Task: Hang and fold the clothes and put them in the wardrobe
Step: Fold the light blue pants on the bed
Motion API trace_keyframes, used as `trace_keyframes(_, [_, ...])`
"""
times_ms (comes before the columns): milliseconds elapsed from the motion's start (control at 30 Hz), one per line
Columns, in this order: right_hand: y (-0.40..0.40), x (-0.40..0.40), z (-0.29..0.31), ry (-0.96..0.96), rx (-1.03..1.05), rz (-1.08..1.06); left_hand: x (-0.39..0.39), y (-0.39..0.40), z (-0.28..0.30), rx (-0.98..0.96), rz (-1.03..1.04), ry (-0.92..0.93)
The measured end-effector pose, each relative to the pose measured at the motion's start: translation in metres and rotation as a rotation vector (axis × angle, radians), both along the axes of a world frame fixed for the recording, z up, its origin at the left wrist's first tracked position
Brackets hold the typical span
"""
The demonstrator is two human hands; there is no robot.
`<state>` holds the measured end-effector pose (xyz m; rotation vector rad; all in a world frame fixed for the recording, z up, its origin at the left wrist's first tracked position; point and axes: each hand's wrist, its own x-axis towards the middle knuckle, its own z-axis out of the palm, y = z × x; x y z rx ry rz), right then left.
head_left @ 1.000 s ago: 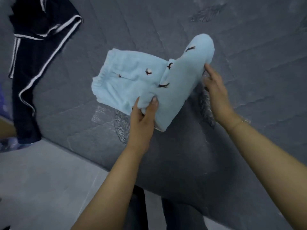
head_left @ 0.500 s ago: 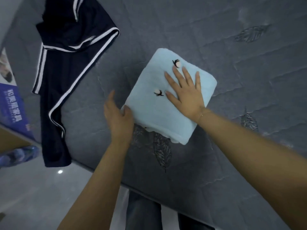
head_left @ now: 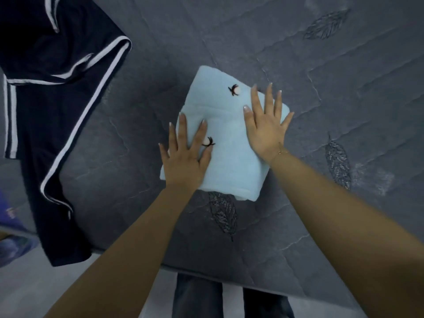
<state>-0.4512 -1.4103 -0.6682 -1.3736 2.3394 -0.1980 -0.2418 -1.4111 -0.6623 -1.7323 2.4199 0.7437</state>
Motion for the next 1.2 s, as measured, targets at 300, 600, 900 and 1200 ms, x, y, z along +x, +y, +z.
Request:
trace_keyframes(300, [0.077,-0.009,0.018,-1.127,-0.188,-0.849,0.025,-0.048,0.015,0.722,0.49,0.654])
trace_keyframes(600, [0.118,0.011,0.039,-1.368,-0.185,-0.738,0.02,-0.031,0.043,1.348,0.596,0.716])
trace_keyframes(900, [0.272,-0.012,0.172,-1.323,-0.318,-0.788,-0.032,0.083,0.146,1.4,0.385,0.669])
trace_keyframes(1200, [0.446,0.01,0.347,-1.038,-0.669,-1.175,-0.132,0.188,0.284,0.931,-0.248,0.601])
